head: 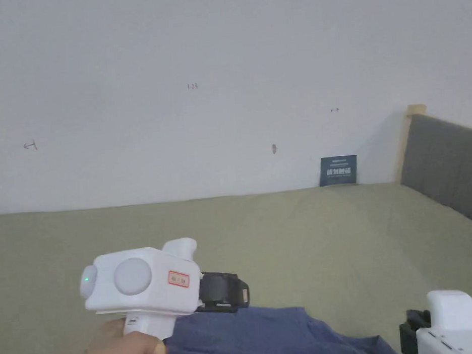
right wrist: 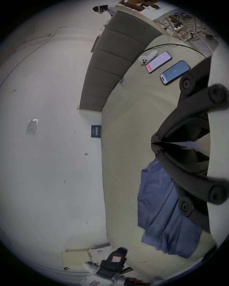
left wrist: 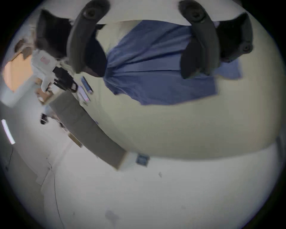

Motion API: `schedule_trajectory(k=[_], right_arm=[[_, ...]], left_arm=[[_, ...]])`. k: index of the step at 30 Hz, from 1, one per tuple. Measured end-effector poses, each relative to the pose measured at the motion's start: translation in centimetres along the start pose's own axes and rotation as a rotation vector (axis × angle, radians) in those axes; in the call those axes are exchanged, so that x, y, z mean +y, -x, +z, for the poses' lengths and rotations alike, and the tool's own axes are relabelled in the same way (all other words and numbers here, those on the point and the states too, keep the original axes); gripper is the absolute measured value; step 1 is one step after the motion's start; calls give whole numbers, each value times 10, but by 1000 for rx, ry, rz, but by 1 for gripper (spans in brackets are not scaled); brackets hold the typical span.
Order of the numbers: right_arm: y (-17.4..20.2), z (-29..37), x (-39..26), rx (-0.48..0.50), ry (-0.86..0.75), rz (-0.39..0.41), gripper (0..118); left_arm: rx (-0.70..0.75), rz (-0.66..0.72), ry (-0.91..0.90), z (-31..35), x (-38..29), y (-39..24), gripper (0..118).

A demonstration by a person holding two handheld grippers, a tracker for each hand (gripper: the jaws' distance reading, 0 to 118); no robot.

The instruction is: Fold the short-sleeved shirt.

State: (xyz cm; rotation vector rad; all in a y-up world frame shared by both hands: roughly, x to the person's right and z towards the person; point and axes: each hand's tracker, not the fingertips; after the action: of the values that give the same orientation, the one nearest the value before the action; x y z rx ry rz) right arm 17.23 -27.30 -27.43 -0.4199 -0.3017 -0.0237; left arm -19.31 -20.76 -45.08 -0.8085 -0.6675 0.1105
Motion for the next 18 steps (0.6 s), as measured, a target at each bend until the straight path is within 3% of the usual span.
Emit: schedule_trajectory(k=[2,4,7,13,18], right_arm=[[8,3,2,13,0,5,7],[16,5,4,36,0,5,7],[28,8,5,54,-4,15,7],[46,9,2,82,5,51,7],[52,2,-3,94,25,76,7]], left_arm=[[120,-16,-123,48,-18,21,63],[280,-28,-221,87,-44,38,2],[453,-22,-366,122,-85,57,0],[438,154,-294,130,-139,98,0],[392,228,-165,98,-134,125,0]])
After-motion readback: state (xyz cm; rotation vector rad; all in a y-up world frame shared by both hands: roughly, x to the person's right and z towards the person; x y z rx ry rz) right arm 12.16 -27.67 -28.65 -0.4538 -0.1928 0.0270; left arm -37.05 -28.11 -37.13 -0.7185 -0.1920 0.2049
